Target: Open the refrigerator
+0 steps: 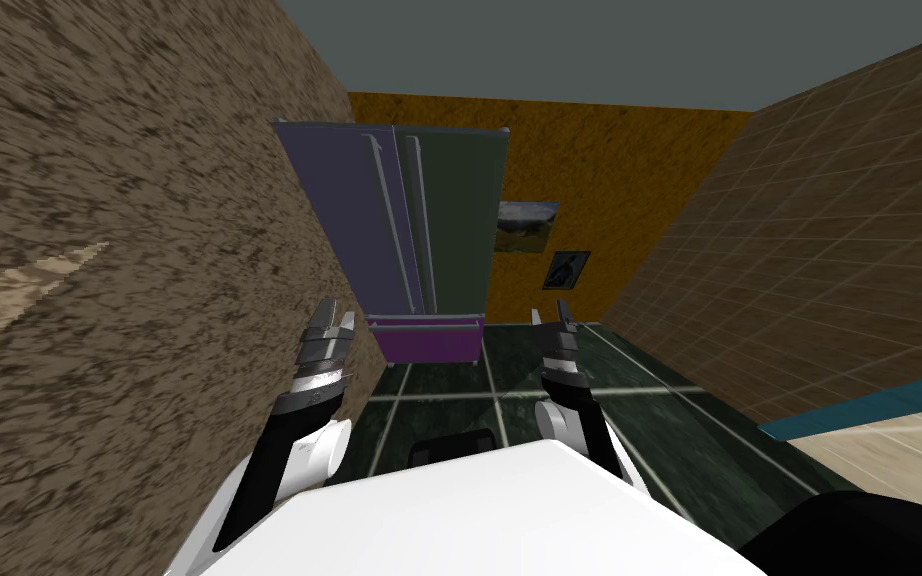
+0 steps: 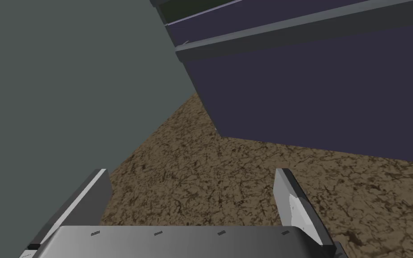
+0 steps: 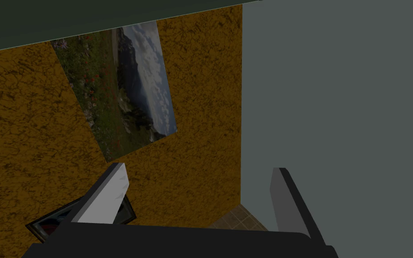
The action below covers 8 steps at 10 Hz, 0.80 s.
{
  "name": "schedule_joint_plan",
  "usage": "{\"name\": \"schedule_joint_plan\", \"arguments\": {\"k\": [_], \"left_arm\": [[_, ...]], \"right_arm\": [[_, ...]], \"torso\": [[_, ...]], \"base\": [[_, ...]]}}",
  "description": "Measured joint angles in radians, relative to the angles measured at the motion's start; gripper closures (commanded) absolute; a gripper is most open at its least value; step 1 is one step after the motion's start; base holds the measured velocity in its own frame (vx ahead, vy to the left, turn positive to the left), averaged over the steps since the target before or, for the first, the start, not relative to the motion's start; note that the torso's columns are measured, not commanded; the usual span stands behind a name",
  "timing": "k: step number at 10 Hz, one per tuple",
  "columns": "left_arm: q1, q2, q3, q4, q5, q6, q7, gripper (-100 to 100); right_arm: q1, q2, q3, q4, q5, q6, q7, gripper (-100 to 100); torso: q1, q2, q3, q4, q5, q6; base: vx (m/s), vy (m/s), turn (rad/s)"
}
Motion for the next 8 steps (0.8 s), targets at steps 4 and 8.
{"name": "schedule_joint_plan", "arguments": {"k": [4, 8], "left_arm": [[0.000, 0.000, 0.000, 0.000, 0.000, 0.000, 0.000, 0], [0.000, 0.000, 0.000, 0.000, 0.000, 0.000, 0.000, 0]], "right_arm": [[0.000, 0.000, 0.000, 0.000, 0.000, 0.000, 0.000, 0], [0.000, 0.000, 0.000, 0.000, 0.000, 0.000, 0.000, 0]], "torso": [[0.000, 0.248, -0.497, 0.248, 0.000, 0.000], [0.000, 0.544, -1.087, 0.544, 0.000, 0.000]], "base": [[0.000, 0.000, 0.000], [0.000, 0.000, 0.000]]}}
